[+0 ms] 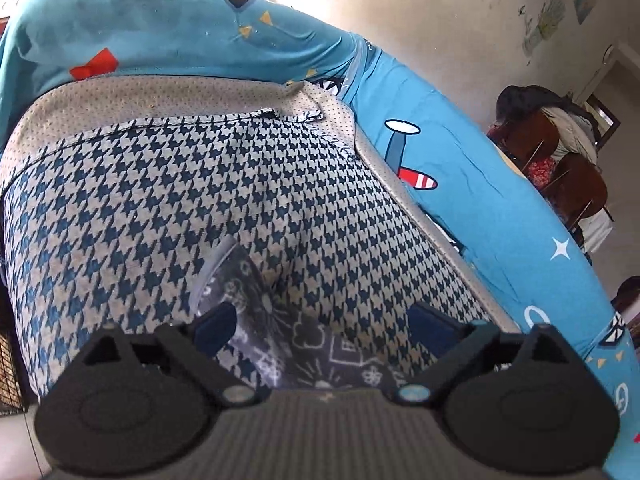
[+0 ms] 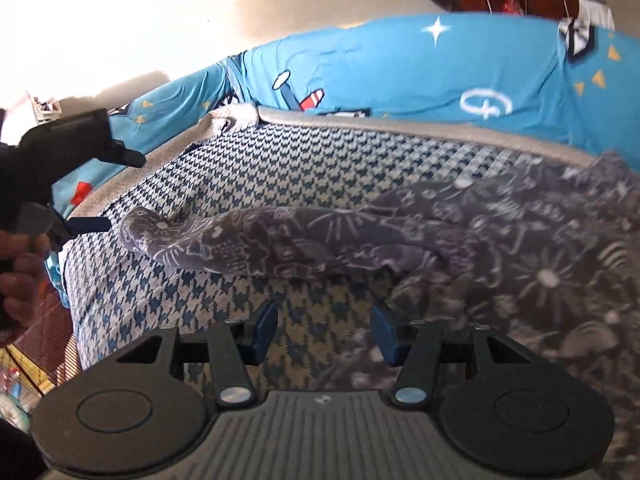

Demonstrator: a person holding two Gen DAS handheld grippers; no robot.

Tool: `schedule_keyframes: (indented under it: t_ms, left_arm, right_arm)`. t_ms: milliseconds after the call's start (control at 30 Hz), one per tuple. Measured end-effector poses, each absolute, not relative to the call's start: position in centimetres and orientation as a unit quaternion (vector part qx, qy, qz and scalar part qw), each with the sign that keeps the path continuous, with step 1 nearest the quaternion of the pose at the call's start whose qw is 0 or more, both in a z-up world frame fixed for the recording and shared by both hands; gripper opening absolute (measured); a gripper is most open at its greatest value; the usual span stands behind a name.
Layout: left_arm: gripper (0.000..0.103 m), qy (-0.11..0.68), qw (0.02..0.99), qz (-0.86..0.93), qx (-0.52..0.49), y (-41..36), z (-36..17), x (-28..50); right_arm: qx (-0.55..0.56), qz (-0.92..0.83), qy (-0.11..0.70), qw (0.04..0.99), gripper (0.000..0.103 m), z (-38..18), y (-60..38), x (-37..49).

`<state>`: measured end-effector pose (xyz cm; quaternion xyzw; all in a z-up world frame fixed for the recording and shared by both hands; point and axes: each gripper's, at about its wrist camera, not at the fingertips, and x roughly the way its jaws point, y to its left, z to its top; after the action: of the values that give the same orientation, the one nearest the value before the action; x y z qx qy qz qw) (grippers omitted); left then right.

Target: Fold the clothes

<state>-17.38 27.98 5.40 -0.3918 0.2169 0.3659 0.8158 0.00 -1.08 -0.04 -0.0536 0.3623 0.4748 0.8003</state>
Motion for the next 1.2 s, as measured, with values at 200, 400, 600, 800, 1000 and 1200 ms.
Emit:
schedule_keyframes:
  t_ms: [200,400,600,800,1000,1200]
  left_arm:
    - [0.097,0.227,0.81,0.371,-0.395,28.4,5.0,-18.0]
    - [0.097,0.244,0.804,0.368,-0.398,28.5,4.4,-18.1]
    - [0.097,0.252,0.801,0.369,-0.398,28.4,4.4,-17.9]
    - [0.097,0.261,0.799,0.376,-0.39,28.5,4.2,-17.7]
    - [0.097,0.247,0.784,0.401,-0.405,29.9,4.1,-19.1]
    - [0.098,0.238,0.771,0.418,-0.418,31.0,3.9,-20.5]
  right_arm:
    - [0.012,0.462,0.407,0.788,0.052,-1.6,0.9,2.0]
    - [0.068,0.454,0.416,0.785,0.053,-2.3,2.2,3.3]
    - [0.093,0.434,0.404,0.8,0.029,-2.7,2.8,3.9]
    - [0.132,0.434,0.401,0.796,0.009,-1.6,1.4,4.1]
    - [0.149,0.449,0.399,0.786,0.009,2.6,-0.7,2.7]
    - [0.131,0.434,0.42,0.786,0.009,4.5,-2.8,1.3]
